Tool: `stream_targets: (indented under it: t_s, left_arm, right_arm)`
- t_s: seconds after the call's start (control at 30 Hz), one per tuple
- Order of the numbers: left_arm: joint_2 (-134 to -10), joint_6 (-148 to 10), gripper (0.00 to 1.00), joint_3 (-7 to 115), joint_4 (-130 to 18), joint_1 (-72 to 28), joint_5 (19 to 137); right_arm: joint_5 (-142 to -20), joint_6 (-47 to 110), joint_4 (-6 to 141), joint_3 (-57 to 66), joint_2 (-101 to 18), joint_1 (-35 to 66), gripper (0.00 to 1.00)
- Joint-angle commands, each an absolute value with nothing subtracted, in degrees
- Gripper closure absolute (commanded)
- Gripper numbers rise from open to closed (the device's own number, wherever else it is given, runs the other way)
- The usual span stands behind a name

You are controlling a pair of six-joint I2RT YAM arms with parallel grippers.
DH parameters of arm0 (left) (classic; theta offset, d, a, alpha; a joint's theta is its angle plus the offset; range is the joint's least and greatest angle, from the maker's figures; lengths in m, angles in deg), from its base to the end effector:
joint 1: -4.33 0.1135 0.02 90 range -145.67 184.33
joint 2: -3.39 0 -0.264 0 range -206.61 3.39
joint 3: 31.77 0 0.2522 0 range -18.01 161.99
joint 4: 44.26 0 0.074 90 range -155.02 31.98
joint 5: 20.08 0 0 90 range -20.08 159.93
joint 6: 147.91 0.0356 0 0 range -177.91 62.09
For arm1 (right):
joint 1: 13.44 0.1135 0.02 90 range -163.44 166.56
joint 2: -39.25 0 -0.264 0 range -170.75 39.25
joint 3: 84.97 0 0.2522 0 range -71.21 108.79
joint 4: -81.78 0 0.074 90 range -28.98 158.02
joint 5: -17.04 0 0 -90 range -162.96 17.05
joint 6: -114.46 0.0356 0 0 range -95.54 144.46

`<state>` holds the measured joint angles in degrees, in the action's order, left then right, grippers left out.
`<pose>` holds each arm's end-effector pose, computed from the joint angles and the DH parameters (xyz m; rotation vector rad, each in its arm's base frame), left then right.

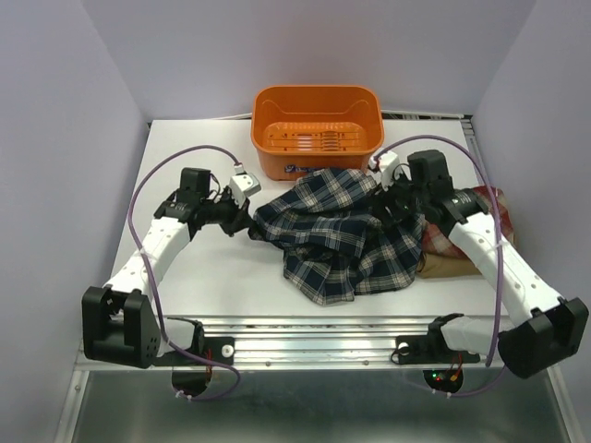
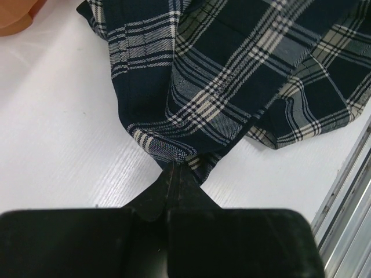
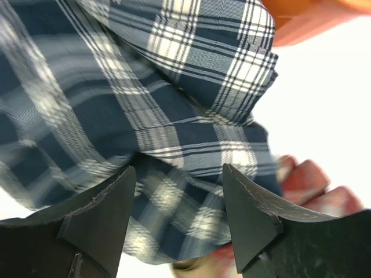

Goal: Fold and stack the skirts
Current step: Flatten the skirt out

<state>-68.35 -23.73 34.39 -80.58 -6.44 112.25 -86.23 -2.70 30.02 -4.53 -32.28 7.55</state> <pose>0.2538 -0.0727 0.2727 1.1468 1.8156 -0.6107 0.2447 0.1026 0.3291 -1.0451 2.0528 0.2132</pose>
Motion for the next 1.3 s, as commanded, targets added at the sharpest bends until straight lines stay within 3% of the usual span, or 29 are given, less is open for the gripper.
stream_targets:
  t_s: [0.0,0.17,0.3,0.73,0.77,0.9,1.0,1.03,1.13,1.17,1.23,1.27]
  left_arm:
    - [-70.3,-32.6,1.00,34.4,-74.6,-6.3,111.1]
    - [-72.3,-41.3,1.00,34.8,-69.2,-5.3,111.1]
    - [-74.9,-45.8,1.00,36.0,-66.0,-3.7,109.0]
    - [-74.4,-46.8,1.00,34.9,-62.5,-2.7,105.6]
    - [-73.7,-46.8,1.00,34.3,-62.2,-2.6,105.5]
    - [-73.0,-46.7,1.00,33.0,-61.7,-2.6,105.4]
    - [-72.1,-46.4,1.00,31.8,-61.4,-2.6,105.4]
    - [-71.7,-46.3,1.00,31.6,-61.3,-2.6,105.3]
    - [-70.4,-45.3,1.00,31.0,-61.1,-2.6,105.3]
    - [-69.8,-45.1,1.00,31.1,-61.2,-2.7,105.3]
    - [-69.0,-43.6,1.00,31.5,-62.0,-2.6,105.6]
    - [-67.9,-42.9,1.00,31.6,-62.2,-2.7,106.0]
  right_arm:
    - [-86.5,16.7,29.4,-6.7,-29.8,7.3,0.35]
    - [-92.3,39.3,34.4,-9.8,-31.9,7.3,0.44]
    - [-96.2,43.8,42.1,-16.6,-32.4,7.3,0.44]
    - [-97.6,47.0,41.6,-17.9,-35.5,7.3,0.22]
    - [-97.7,49.2,42.2,-19.5,-35.6,7.3,0.15]
    - [-99.7,55.5,48.5,-24.6,-35.2,7.3,0.05]
    - [-99.8,57.8,53.0,-26.4,-36.5,7.3,0.04]
    - [-99.2,57.6,53.8,-26.5,-36.9,7.3,0.06]
    - [-98.6,56.4,54.7,-25.3,-38.0,7.3,0.47]
    - [-99.5,55.5,54.9,-24.2,-38.0,7.3,0.68]
    - [-100.5,54.4,54.4,-18.9,-38.0,7.3,0.84]
    - [-101.6,52.7,53.1,-16.7,-37.7,7.3,0.98]
